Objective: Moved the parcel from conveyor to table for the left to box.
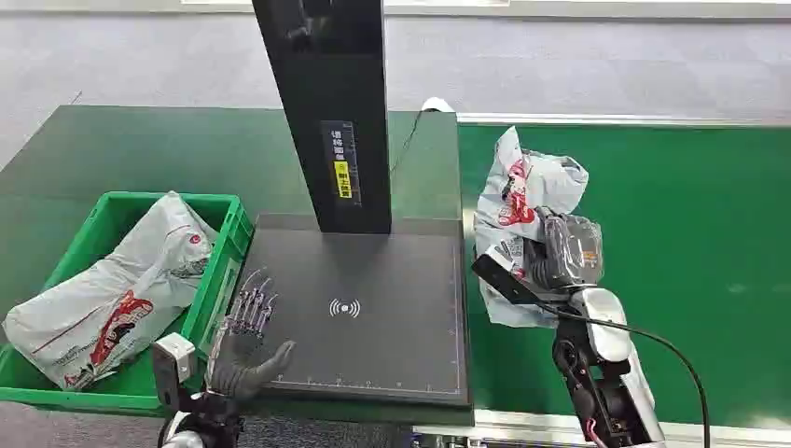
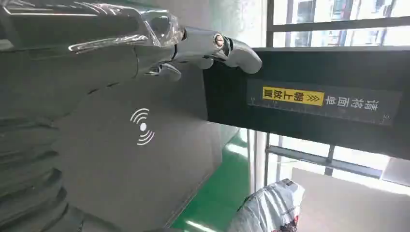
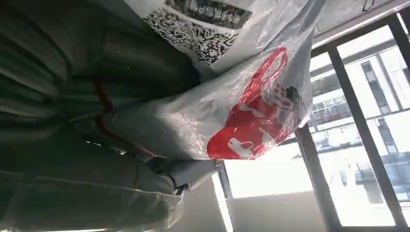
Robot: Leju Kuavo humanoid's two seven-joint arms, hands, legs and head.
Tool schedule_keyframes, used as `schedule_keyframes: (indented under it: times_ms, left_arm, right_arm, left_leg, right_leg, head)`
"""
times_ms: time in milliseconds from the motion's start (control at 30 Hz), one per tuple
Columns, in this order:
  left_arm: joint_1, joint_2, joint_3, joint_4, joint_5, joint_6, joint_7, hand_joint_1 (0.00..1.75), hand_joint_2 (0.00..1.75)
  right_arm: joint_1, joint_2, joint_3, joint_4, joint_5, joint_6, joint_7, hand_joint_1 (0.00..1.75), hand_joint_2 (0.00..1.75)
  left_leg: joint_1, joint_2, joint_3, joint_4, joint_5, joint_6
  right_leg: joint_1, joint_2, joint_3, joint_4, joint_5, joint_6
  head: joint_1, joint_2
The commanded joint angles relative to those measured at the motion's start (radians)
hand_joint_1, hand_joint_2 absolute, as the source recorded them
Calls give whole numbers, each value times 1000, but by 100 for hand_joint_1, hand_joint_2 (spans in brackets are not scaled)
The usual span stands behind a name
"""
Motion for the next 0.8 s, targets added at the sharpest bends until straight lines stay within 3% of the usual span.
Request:
schedule_keyframes:
  times_ms: [33,300,433,567,600,633,700,733,800]
  left_arm:
    - [-18,2,4,42,2,-4,-1,0,175]
    - [-18,2,4,42,2,-4,-1,0,175]
    - [-31,0,-3,58,2,-8,-5,0,175]
    - [-43,1,-12,73,3,-9,-10,0,175]
    - [-47,4,-13,75,6,-8,-15,0,175]
    - [-52,7,-10,77,10,-5,-20,0,175]
    - [-68,12,-9,88,18,-7,-35,0,175]
    - [-76,17,-7,90,11,20,-80,0,175]
    - [-80,23,-4,90,13,20,-81,0,175]
  right_arm:
    - [-24,19,-22,-6,-4,-6,-2,175,175]
    - [-24,19,-22,-6,-4,-6,-2,175,175]
    - [-4,29,-49,-46,-33,-79,-50,175,175]
    - [1,35,-34,-73,-95,-153,-148,175,175]
    - [8,38,-15,-94,-181,-141,-216,175,175]
    - [16,43,9,-116,-306,-64,-285,175,175]
    - [22,39,72,-117,-408,85,-336,175,175]
    - [16,-44,252,-102,-411,371,-397,175,175]
    - [44,-2,301,-43,-357,360,-411,175,175]
  left_leg:
    - [-1,0,-1,0,0,0]
    - [0,0,-1,0,0,0]
    - [0,-1,-1,0,0,0]
    - [0,0,-1,0,1,0]
    - [0,0,-1,0,1,0]
    - [0,0,-1,0,0,0]
    - [0,0,-1,0,0,0]
    - [0,1,-1,0,0,0]
    - [1,3,0,-1,0,0]
  right_leg:
    - [0,1,-1,0,0,0]
    - [0,1,-1,0,1,-1]
    - [0,0,-1,0,0,-1]
    - [0,1,-1,-1,1,-1]
    - [0,1,-1,0,1,-1]
    - [0,1,-1,0,0,0]
    - [0,1,-2,0,1,-1]
    - [0,2,-1,0,1,-1]
    - [1,3,0,-1,1,-1]
  head:
    - [0,0]
    - [0,0]
    - [0,0]
    - [0,0]
    - [0,0]
    - [0,0]
    - [0,0]
    - [0,0]
    - [0,0]
